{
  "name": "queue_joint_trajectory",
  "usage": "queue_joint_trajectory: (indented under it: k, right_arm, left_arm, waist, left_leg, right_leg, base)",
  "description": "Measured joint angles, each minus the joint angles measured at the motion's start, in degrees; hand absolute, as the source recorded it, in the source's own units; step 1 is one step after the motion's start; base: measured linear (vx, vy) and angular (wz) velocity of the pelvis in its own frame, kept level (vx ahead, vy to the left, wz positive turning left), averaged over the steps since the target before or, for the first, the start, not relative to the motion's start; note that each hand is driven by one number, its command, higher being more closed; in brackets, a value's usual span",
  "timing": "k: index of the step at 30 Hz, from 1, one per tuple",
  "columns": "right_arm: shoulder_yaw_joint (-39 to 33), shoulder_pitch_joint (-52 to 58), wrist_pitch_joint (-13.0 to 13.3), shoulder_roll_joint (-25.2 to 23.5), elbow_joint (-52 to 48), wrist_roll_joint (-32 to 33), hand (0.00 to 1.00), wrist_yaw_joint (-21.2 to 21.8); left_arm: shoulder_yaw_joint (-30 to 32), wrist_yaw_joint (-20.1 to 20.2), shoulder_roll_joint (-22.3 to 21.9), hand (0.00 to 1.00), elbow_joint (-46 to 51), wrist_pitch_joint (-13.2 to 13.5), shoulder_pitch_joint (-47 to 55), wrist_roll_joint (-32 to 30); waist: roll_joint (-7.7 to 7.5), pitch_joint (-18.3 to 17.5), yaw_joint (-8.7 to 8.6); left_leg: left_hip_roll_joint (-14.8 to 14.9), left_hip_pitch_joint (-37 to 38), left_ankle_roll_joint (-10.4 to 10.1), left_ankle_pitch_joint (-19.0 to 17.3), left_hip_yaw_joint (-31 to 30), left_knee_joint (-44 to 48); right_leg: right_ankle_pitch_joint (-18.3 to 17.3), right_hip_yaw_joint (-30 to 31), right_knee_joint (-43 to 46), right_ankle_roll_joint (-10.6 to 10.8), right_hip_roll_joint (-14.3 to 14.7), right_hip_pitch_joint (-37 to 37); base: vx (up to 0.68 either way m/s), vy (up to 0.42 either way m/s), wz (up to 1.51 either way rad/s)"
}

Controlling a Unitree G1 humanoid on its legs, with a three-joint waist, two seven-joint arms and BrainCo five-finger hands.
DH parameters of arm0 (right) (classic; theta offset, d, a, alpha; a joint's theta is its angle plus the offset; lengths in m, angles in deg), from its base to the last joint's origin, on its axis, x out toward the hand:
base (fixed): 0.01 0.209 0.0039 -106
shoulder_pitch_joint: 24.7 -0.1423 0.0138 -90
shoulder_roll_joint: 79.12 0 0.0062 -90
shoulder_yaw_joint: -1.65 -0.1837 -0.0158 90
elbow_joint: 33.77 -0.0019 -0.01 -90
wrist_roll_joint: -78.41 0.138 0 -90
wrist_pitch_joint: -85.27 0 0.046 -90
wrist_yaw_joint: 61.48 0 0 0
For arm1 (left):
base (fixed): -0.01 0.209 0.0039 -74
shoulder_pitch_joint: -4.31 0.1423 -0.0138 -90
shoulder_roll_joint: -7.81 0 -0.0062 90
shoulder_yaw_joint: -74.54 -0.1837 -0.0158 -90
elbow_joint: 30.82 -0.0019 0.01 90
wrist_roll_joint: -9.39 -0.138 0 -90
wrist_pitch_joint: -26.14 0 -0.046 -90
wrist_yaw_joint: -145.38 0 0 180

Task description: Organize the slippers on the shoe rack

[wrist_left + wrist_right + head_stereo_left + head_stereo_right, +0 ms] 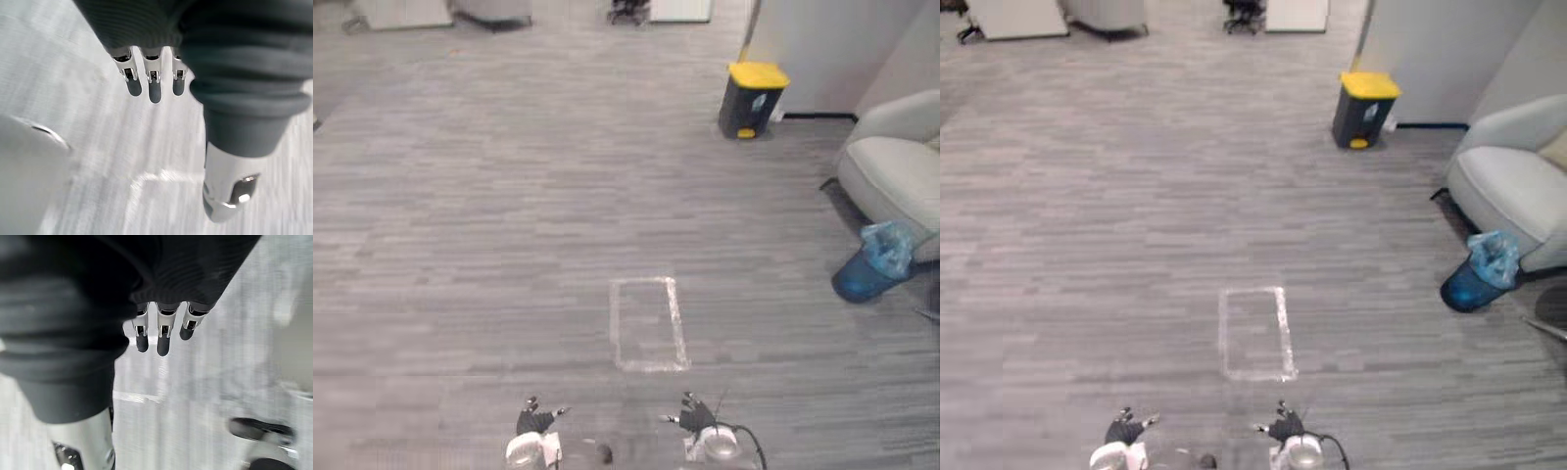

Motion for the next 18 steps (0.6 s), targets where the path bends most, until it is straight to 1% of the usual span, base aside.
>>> queue_joint_trajectory:
  k: [1,2,3,4,5,6,7,8,9,10,11,12,13,14,15,16,17,18]
  right_arm:
    - [0.0,-0.9,0.4,-0.3,-0.5,0.1,0.00,0.1]
    - [-0.1,-0.9,0.8,-0.2,-1.1,0.1,0.00,0.1]
    - [-0.2,-0.9,1.0,-0.1,-1.2,0.1,0.00,0.1]
    - [-0.6,-1.1,1.0,-0.1,-1.1,0.1,0.00,0.1]
    - [-0.9,-1.3,0.9,-0.1,-0.7,0.1,0.00,0.1]
    - [-1.3,-1.4,1.0,-0.1,-0.4,0.1,0.00,0.1]
    - [-1.7,-1.6,1.0,-0.1,-0.2,0.2,0.00,0.1]
    - [-2.1,-2.6,1.0,0.3,0.6,0.1,0.00,0.1]
    - [-2.4,-3.0,0.8,0.3,0.6,0.1,0.00,0.0]
    - [-2.4,-3.2,0.8,0.6,0.7,0.1,0.00,0.0]
    - [-2.4,-3.2,0.7,0.8,0.9,0.1,0.00,0.0]
    - [-2.0,-3.1,0.6,0.8,0.9,0.1,0.00,0.1]
    - [-1.3,-2.7,0.6,0.9,0.8,0.1,0.00,0.1]
    - [-0.7,-2.5,0.5,1.1,0.8,0.1,0.00,0.1]
    - [0.2,-2.8,0.3,1.2,0.9,0.2,0.00,0.1]
    - [0.4,-2.7,0.2,0.9,1.3,0.3,0.00,0.0]
    - [0.5,-2.6,0.2,0.8,1.8,0.3,0.00,0.0]
    - [0.5,-2.6,0.2,0.7,2.6,0.3,0.00,-0.1]
  left_arm:
    - [0.1,0.1,-0.1,0.00,-0.9,-0.1,-1.6,0.0]
    - [0.1,0.2,-0.8,0.00,-1.3,-0.4,-1.8,0.0]
    - [0.1,0.3,-1.4,0.00,-1.3,-0.4,-1.9,0.0]
    - [0.1,0.5,-2.1,0.00,-1.3,-0.4,-2.1,-0.1]
    - [0.2,0.8,-2.5,0.00,-1.5,-0.4,-2.1,-0.1]
    - [0.1,1.2,-2.5,0.00,-1.7,-0.4,-2.1,-0.2]
    - [0.1,1.5,-2.5,0.00,-2.2,-0.4,-2.1,-0.4]
    - [0.0,1.7,-2.5,0.00,-3.1,-0.4,-2.3,-0.7]
    - [-0.1,2.1,-2.5,0.00,-3.3,-0.4,-2.5,-1.3]
    - [-0.5,2.4,-2.6,0.00,-3.3,-0.4,-2.7,-1.4]
    - [-0.5,2.7,-2.8,0.00,-3.3,-0.4,-2.6,-2.0]
    - [-0.1,2.7,-2.7,0.00,-3.3,-0.5,-2.5,-2.3]
    - [0.4,2.7,-2.9,0.00,-3.0,-0.5,-2.4,-2.3]
    - [0.4,2.7,-2.9,0.00,-2.5,-0.5,-2.4,-2.3]
    - [0.6,2.7,-2.5,0.00,-1.2,-0.3,-1.4,-2.3]
    - [0.8,2.6,-2.7,0.00,0.1,-0.2,-0.9,-2.2]
    - [0.8,2.5,-2.7,0.00,0.7,-0.1,-0.6,-2.2]
    - [0.8,2.4,-2.5,0.00,1.5,0.1,-0.2,-2.1]
  waist:
    - [-0.91,1.4,-1.03]
    - [-1.20,1.4,-1.91]
    - [-1.19,1.4,-2.01]
    - [-1.16,1.4,-2.01]
    - [-1.15,1.4,-2.01]
    - [-1.14,1.4,-2.01]
    - [-0.81,1.5,-2.17]
    - [0.25,1.3,-2.54]
    - [0.81,1.4,-3.28]
    - [1.30,1.6,-3.49]
    - [2.11,1.5,-3.57]
    - [2.29,1.5,-3.70]
    - [2.44,1.6,-3.81]
    - [2.60,1.7,-3.64]
    - [2.61,2.0,-2.71]
    - [2.76,2.0,-2.09]
    - [2.39,2.0,-1.73]
    - [2.16,1.8,-1.21]
  left_leg:
    - [0.5,3.8,-0.3,-1.4,0.2,-2.1]
    - [1.4,5.4,-0.9,-2.4,0.1,-3.1]
    - [1.9,6.1,-1.3,-3.1,0.0,-3.4]
    - [2.5,7.3,-2.4,-4.3,0.1,-3.7]
    - [2.7,8.4,-3.1,-5.4,0.4,-3.8]
    - [2.7,9.4,-3.8,-6.3,0.8,-3.9]
    - [2.9,10.9,-4.4,-7.0,0.9,-4.5]
    - [4.2,12.5,-4.6,-6.8,-0.1,-4.8]
    - [4.7,12.4,-5.1,-6.3,-1.7,-3.2]
    - [5.0,12.1,-5.5,-6.0,-2.5,-1.7]
    - [5.8,10.7,-6.6,-5.4,-3.8,3.1]
    - [6.1,7.8,-8.6,-4.1,-5.3,11.3]
    - [6.3,3.1,-10.8,-0.7,-6.9,22.3]
    - [6.5,-0.3,-11.9,2.6,-7.6,29.9]
    - [7.2,-4.8,-11.3,1.3,-6.9,39.8]
    - [8.0,-7.1,-9.7,-1.1,-4.5,43.3]
    - [8.5,-8.3,-8.7,-2.5,-2.7,43.0]
    - [8.7,-10.3,-7.4,-4.5,-0.9,39.9]
  right_leg:
    - [-3.0,-4.6,-3.1,-1.7,0.2,-4.4]
    - [-3.7,-8.7,-9.1,-2.0,0.3,-6.3]
    - [-3.5,-10.4,-13.7,-2.1,0.5,-6.7]
    - [-2.4,-12.3,-22.3,-2.5,0.8,-7.1]
    - [-0.1,-13.8,-28.8,-3.0,0.9,-7.2]
    - [2.0,-15.0,-33.0,-3.6,0.9,-7.0]
    - [6.5,-15.7,-34.2,-5.2,0.9,-6.2]
    - [6.5,-17.0,-33.4,-7.1,1.7,-5.1]
    - [5.0,-17.8,-32.6,-7.9,2.0,-4.6]
    - [4.2,-18.5,-32.0,-8.3,2.2,-4.2]
    - [3.0,-18.6,-32.5,-8.6,3.1,-2.5]
    - [2.4,-18.3,-34.5,-8.8,3.6,-0.2]
    - [2.2,-17.5,-37.1,-8.7,4.2,2.5]
    - [2.1,-16.5,-38.8,-8.9,4.6,4.5]
    - [1.7,-14.0,-41.1,-9.5,5.5,7.5]
    - [1.4,-11.3,-42.5,-9.9,6.0,10.6]
    - [1.4,-9.7,-43.4,-9.9,6.0,12.5]
    - [1.4,-6.9,-45.1,-9.9,5.6,15.3]
  base:
    - [0.39,0.026,-0.17]
    - [0.34,-0.015,-0.02]
    - [0.31,-0.058,0.06]
    - [0.33,-0.067,-0.03]
    - [0.37,-0.078,-0.11]
    - [0.46,-0.102,-0.17]
    - [0.51,-0.107,-0.11]
    - [0.62,-0.160,0.11]
    - [0.50,-0.143,0.19]
    - [0.47,-0.176,0.19]
    - [0.48,-0.170,-0.01]
    - [0.47,-0.169,-0.08]
    - [0.37,-0.122,-0.20]
    - [0.32,-0.063,-0.56]
    - [0.45,-0.017,-0.99]
    - [0.45,0.022,-1.18]
    - [0.45,0.065,-1.24]
    - [0.36,0.111,-1.26]
